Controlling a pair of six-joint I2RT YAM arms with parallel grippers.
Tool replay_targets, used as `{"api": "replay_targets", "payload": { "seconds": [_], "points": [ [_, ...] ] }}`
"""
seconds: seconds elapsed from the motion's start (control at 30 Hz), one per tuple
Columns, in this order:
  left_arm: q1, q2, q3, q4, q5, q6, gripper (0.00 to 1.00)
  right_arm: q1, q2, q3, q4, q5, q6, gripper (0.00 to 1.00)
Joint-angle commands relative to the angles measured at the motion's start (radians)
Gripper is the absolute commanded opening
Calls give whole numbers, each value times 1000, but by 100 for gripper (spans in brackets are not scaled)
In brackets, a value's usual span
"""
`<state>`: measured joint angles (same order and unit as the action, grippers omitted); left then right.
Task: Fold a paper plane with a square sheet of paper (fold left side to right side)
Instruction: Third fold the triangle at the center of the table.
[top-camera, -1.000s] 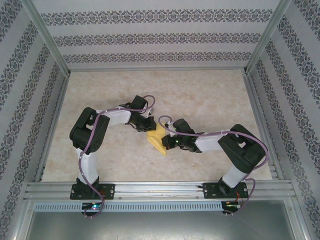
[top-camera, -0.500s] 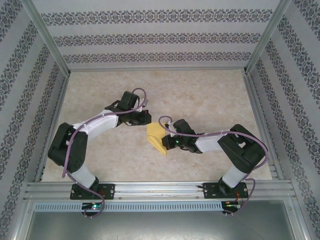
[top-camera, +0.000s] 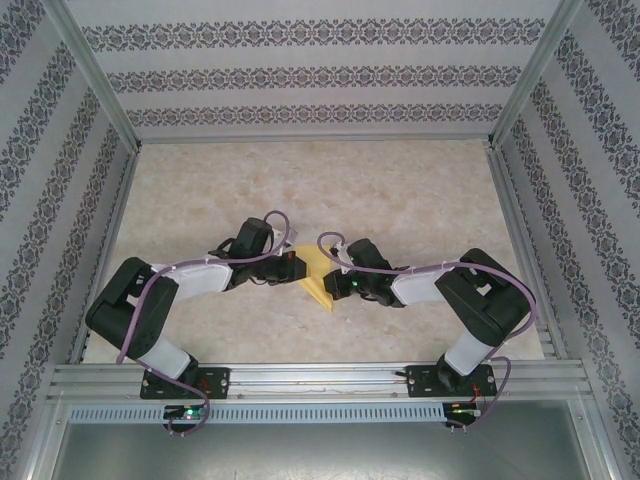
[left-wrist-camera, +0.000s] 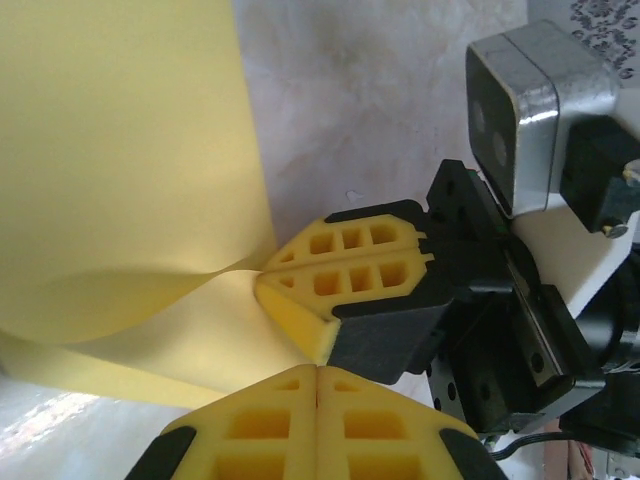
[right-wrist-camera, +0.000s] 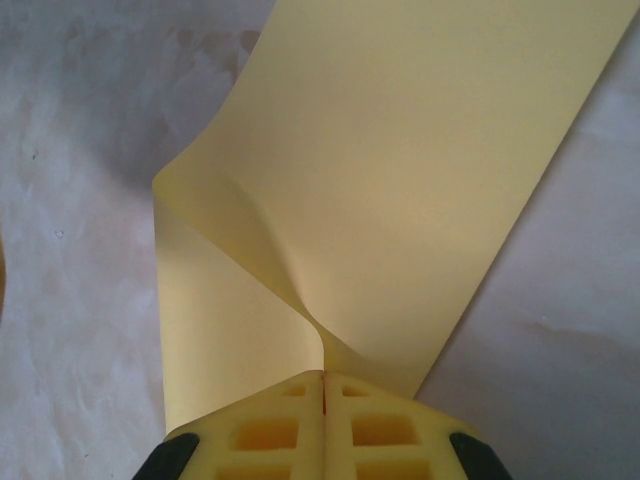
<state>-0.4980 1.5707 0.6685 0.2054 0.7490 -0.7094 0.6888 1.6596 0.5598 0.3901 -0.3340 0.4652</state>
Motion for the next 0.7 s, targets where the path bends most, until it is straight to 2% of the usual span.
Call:
{"api": "replay_targets", "payload": {
  "seconds": [0.0,0.67],
  "points": [
    [-17,48,-23,158,27,-66,4,-8,38,-21,-58,-6,-10,0],
    [-27,177,-44,242,-18,-86,4,-8,41,-16,-63,-14,-10,0]
  ]
}}
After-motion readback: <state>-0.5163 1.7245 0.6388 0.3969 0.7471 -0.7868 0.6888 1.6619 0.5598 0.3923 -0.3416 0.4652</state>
